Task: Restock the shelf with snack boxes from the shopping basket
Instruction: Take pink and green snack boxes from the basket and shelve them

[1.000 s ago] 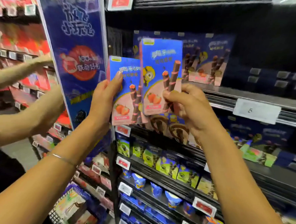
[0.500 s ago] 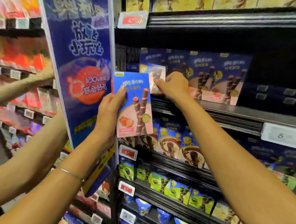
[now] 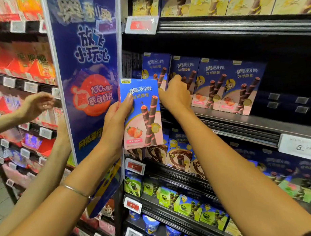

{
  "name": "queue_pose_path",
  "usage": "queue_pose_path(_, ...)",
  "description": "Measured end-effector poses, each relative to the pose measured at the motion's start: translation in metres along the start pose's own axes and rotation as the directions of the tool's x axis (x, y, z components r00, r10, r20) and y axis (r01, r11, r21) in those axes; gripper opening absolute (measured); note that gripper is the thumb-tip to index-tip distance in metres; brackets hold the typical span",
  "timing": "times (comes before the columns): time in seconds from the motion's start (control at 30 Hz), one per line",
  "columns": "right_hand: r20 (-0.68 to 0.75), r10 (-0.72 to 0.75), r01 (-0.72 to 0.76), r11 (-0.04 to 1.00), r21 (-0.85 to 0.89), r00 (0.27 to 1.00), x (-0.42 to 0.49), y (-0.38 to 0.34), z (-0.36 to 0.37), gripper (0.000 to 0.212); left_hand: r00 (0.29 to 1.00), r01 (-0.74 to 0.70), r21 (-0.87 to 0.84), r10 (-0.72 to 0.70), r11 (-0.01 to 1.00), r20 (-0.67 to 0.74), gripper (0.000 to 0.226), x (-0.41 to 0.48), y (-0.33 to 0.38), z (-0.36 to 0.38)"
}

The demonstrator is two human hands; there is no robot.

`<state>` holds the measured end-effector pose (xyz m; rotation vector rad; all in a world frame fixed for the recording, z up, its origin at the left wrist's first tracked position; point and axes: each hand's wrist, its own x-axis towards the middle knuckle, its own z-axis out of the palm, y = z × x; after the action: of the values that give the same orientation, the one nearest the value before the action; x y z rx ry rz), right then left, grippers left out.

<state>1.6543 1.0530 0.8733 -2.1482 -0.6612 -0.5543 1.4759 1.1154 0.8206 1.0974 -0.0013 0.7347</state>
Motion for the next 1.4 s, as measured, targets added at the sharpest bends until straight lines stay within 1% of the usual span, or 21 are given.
queue_pose_path(0.2,0.032,0.009,-0.008,0.999,-0.031,0.999,0.003,-0.002,0.001,0.05,1.0,0.024,0.017,-0.024,1.0,-0.004,0.092,-0.001,-0.003,0.001)
queue_pose_path(0.4,0.059,0.024,-0.024,1.0,-0.005,0.998,0.007,-0.001,0.005,0.04,0.999,0.034,0.043,-0.034,0.998,-0.01,0.077,0.001,-0.007,-0.003)
queue_pose_path(0.5,0.072,0.03,-0.029,0.999,-0.018,0.997,0.005,-0.001,0.001,0.037,0.999,0.04,0.063,-0.039,0.997,-0.017,0.085,0.0,-0.008,-0.003)
queue_pose_path(0.57,0.054,0.019,-0.021,0.999,0.031,0.998,0.0,0.0,-0.006,0.032,0.999,0.046,0.075,-0.044,0.996,-0.021,0.089,0.002,-0.009,-0.004)
queue_pose_path(0.6,0.035,0.009,-0.012,0.995,0.1,0.999,-0.006,0.0,-0.011,0.032,0.999,0.047,0.079,-0.046,0.996,-0.022,0.083,0.003,-0.01,-0.005)
queue_pose_path(0.63,0.022,0.005,-0.009,0.975,0.222,1.0,-0.014,-0.001,-0.018,0.036,0.999,0.041,0.079,-0.04,0.996,-0.022,0.072,0.006,-0.011,-0.006)
queue_pose_path(0.67,0.042,0.02,-0.034,0.923,0.383,0.999,-0.026,-0.003,-0.025,0.04,0.999,0.031,0.082,-0.029,0.996,-0.018,0.058,0.008,-0.012,-0.006)
queue_pose_path(0.7,0.108,0.042,-0.093,0.845,0.526,0.993,-0.04,-0.004,-0.033,0.042,1.0,0.024,0.087,-0.023,0.996,-0.012,0.048,0.009,-0.013,-0.005)
queue_pose_path(0.73,0.204,0.044,-0.161,0.778,0.607,0.978,-0.053,-0.005,-0.04,0.046,1.0,0.021,0.09,-0.021,0.996,-0.006,0.044,0.01,-0.014,-0.005)
queue_pose_path(0.77,0.305,0.018,-0.214,0.753,0.622,0.952,-0.065,-0.005,-0.045,0.051,1.0,0.022,0.084,-0.022,0.996,0.002,0.043,0.011,-0.015,-0.004)
queue_pose_path(0.8,0.384,-0.02,-0.231,0.77,0.594,0.923,-0.075,-0.002,-0.048,0.051,1.0,0.025,0.074,-0.026,0.997,0.015,0.044,0.012,-0.016,-0.002)
queue_pose_path(0.87,0.435,-0.078,-0.177,0.839,0.515,0.897,-0.088,0.002,-0.053,0.043,0.999,0.041,0.075,-0.041,0.996,0.01,0.055,0.012,-0.015,0.004)
queue_pose_path(0.93,0.411,-0.084,-0.143,0.86,0.49,0.908,-0.091,0.004,-0.059,0.04,0.997,0.064,0.1,-0.061,0.993,-0.037,0.077,0.014,-0.017,0.01)
queue_pose_path(0.97,0.405,-0.079,-0.147,0.856,0.496,0.911,-0.091,0.005,-0.063,0.038,0.996,0.073,0.103,-0.067,0.992,-0.053,0.083,0.016,-0.019,0.012)
queue_pose_path(1.0,0.399,-0.075,-0.155,0.844,0.513,0.914,-0.09,0.006,-0.067,0.037,0.994,0.088,0.101,-0.081,0.991,-0.069,0.084,0.017,-0.021,0.013)
queue_pose_path(1.07,0.378,-0.055,-0.182,0.808,0.561,0.924,-0.087,0.009,-0.073,0.039,0.985,0.114,0.15,-0.092,0.982,-0.147,0.078,0.02,-0.025,0.014)
queue_pose_path(1.13,0.307,-0.022,-0.182,0.764,0.619,0.951,-0.082,0.012,-0.079,0.039,0.972,0.137,0.215,-0.09,0.967,-0.215,0.07,0.022,-0.03,0.012)
queue_pose_path(1.2,0.167,0.029,-0.134,0.737,0.663,0.986,-0.072,0.018,-0.086,0.034,0.966,0.139,0.228,-0.082,0.964,-0.244,0.069,0.025,-0.034,0.008)
queue_pose_path(1.23,0.076,0.07,-0.103,0.744,0.66,0.995,-0.064,0.021,-0.088,0.034,0.966,0.125,0.238,-0.064,0.963,-0.25,0.061,0.026,-0.035,0.007)
queue_pose_path(1.33,-0.182,0.153,-0.025,0.826,0.563,0.971,-0.041,0.032,-0.093,0.04,0.965,0.106,0.249,-0.04,0.963,-0.258,0.047,0.026,-0.037,0.004)
queue_pose_path(1.4,-0.27,0.147,-0.013,0.896,0.443,0.952,-0.026,0.038,-0.09,0.044,0.967,0.106,0.237,-0.045,0.966,-0.249,0.048,0.025,-0.037,0.003)
